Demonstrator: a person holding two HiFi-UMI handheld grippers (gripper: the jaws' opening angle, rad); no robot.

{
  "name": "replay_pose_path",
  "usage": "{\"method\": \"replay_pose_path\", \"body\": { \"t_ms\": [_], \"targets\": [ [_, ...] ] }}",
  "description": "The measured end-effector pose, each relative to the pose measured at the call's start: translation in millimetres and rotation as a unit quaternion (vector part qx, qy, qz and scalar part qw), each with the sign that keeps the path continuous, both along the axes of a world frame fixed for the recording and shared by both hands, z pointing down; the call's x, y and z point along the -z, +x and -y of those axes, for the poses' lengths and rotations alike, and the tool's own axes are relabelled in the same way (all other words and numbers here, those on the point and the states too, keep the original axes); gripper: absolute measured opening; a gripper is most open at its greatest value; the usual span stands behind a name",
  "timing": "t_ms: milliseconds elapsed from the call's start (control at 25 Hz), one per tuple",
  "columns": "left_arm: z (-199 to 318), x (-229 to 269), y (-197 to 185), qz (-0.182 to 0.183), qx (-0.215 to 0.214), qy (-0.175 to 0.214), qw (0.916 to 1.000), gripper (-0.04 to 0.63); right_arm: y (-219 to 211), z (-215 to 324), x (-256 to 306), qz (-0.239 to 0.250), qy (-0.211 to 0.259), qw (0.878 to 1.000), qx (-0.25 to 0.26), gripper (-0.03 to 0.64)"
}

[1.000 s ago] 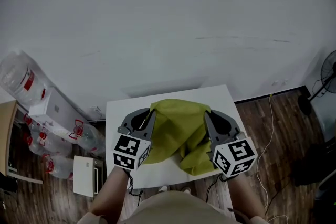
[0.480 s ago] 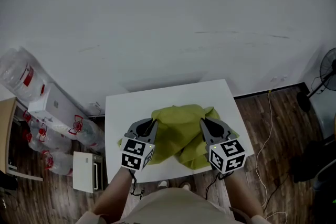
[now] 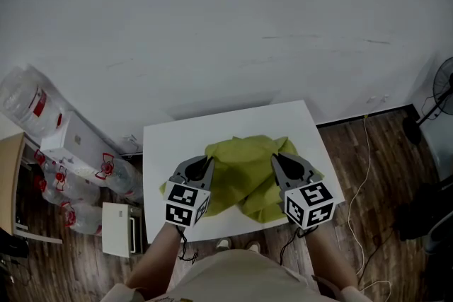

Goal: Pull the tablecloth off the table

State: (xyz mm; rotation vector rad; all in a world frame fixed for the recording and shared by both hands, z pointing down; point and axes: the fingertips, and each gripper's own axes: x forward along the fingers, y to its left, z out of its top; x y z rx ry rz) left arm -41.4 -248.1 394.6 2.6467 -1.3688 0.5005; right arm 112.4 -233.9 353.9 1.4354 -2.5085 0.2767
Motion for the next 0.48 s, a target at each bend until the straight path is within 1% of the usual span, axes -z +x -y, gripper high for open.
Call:
{"method": "replay_pose_path", "body": {
  "t_ms": [280,480],
  "targets": [
    [-3,1,3,0.003,-0.004,-0.006,1.0,0.026,0,-4,1,-0.004,0.002,1.0,0.003,0.034],
    [1,5,10,0.003,-0.006,0.001,1.0,0.026,4,-4,3,-0.002,0.004,1.0,0.004,0.034]
  ]
}}
